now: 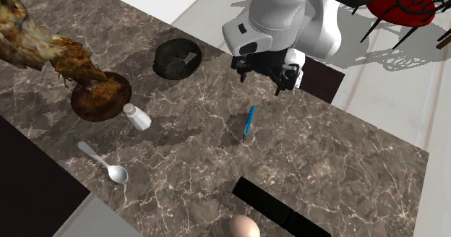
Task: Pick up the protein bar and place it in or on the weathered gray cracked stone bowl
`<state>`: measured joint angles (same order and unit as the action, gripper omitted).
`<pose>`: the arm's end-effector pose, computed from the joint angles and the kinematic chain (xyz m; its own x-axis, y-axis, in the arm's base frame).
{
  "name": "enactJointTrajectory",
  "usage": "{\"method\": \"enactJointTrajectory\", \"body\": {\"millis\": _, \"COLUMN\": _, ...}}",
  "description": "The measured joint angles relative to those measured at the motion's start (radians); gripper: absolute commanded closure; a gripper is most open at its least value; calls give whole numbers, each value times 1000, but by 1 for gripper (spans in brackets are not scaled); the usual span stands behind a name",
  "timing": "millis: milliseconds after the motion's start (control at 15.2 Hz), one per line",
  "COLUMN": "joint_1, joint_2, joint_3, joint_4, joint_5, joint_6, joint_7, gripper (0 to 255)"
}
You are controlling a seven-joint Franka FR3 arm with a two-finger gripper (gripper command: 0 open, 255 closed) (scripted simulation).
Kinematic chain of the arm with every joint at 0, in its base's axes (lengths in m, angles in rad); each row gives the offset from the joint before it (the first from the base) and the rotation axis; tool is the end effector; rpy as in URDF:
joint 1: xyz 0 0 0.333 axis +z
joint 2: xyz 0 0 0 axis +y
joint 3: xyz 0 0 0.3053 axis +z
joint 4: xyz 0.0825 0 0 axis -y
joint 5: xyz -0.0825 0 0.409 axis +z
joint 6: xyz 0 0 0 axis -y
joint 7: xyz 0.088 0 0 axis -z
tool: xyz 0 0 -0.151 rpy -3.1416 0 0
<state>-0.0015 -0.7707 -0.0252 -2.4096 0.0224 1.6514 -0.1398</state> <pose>0.3500 -0.0068 0.5141 0.9929 0.1178 0.0177 0.1184 -0.9922 -0.0378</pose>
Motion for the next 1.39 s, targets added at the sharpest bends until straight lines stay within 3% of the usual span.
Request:
{"method": "enactJointTrajectory", "body": {"millis": 924, "joint_1": 36, "joint_2": 133, "joint_3": 23, "joint_4": -180, "joint_5": -66, "joint_6": 251, "joint_7": -90, "gripper": 0}}
{"method": "enactJointTrajectory", "body": {"millis": 1386, "joint_1": 35, "joint_2": 139, "joint_3": 22, "joint_4": -210, "joint_5": -67, "joint_6": 288, "joint_7": -90, "gripper": 0}}
